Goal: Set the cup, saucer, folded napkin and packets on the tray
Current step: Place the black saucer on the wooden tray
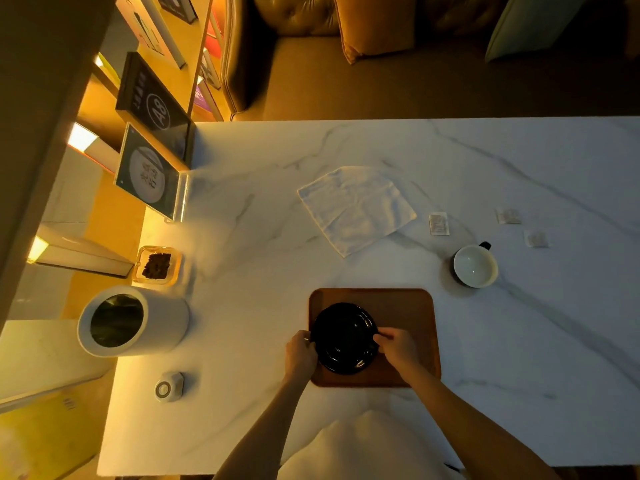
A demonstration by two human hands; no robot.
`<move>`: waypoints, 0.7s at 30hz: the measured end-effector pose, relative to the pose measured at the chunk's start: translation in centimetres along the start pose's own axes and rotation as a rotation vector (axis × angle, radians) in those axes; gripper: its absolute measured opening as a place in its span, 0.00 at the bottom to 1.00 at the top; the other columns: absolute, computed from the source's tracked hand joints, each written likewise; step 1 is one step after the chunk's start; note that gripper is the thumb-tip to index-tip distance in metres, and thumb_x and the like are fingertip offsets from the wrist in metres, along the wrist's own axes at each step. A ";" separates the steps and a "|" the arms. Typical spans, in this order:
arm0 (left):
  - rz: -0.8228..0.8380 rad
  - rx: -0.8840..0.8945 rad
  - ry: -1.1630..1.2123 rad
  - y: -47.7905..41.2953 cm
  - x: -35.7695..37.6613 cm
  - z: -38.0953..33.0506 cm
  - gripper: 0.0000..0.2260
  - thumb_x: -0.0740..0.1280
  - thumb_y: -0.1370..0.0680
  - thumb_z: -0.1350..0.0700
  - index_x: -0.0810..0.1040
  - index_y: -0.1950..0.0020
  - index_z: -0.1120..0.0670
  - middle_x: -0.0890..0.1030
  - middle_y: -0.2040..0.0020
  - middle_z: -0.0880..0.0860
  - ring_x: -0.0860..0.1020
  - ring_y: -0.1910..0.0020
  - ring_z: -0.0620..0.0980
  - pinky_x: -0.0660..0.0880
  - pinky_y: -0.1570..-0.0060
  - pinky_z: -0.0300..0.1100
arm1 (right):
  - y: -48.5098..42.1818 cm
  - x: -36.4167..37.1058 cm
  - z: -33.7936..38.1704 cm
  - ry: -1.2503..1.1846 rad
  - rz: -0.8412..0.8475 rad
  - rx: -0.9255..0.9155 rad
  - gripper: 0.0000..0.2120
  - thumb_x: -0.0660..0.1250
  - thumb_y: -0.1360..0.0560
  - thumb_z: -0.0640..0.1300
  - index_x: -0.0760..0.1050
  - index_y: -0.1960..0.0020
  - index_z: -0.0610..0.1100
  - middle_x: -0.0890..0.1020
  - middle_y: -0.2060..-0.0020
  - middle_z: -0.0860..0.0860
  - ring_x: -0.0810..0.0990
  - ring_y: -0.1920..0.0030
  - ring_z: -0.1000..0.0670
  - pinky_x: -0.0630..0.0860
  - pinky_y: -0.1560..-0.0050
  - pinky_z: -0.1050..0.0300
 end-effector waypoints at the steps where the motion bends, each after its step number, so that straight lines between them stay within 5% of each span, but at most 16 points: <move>1: 0.000 -0.006 -0.008 -0.1 0.0 0.0 0.12 0.61 0.21 0.62 0.75 0.38 0.59 0.80 0.43 0.58 0.80 0.47 0.56 0.79 0.46 0.52 | 0.0 0.0 0.0 -0.003 -0.003 0.005 0.15 0.65 0.23 0.40 0.76 0.36 0.39 0.83 0.47 0.42 0.83 0.51 0.45 0.80 0.46 0.49; 11: 0.011 -0.021 -0.070 -0.2 0.3 -0.1 0.09 0.59 0.21 0.63 0.74 0.42 0.58 0.79 0.46 0.58 0.79 0.51 0.57 0.80 0.48 0.52 | 0.2 -0.2 0.0 -0.006 -0.012 0.020 0.16 0.65 0.23 0.41 0.75 0.36 0.40 0.83 0.46 0.43 0.83 0.53 0.47 0.76 0.60 0.64; 17: 0.015 -0.021 -0.069 -0.3 0.3 0.0 0.09 0.59 0.21 0.63 0.74 0.42 0.58 0.79 0.46 0.58 0.78 0.51 0.56 0.79 0.49 0.50 | 0.1 -0.2 0.2 0.013 -0.025 -0.002 0.15 0.65 0.22 0.42 0.76 0.36 0.41 0.84 0.47 0.44 0.84 0.53 0.46 0.80 0.49 0.53; 21: 0.012 -0.020 -0.059 -0.3 0.4 0.0 0.09 0.58 0.21 0.64 0.74 0.43 0.58 0.79 0.47 0.58 0.78 0.51 0.56 0.80 0.49 0.52 | 0.2 -0.2 0.2 0.020 -0.024 -0.006 0.15 0.65 0.22 0.42 0.75 0.36 0.41 0.84 0.47 0.44 0.83 0.55 0.49 0.79 0.55 0.59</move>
Point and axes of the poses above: each hand's wrist, its own y-axis away from the middle knuckle, its own x-axis out of the palm, z = x × y, the point moved 10 cm from there along -y, towards the middle knuckle
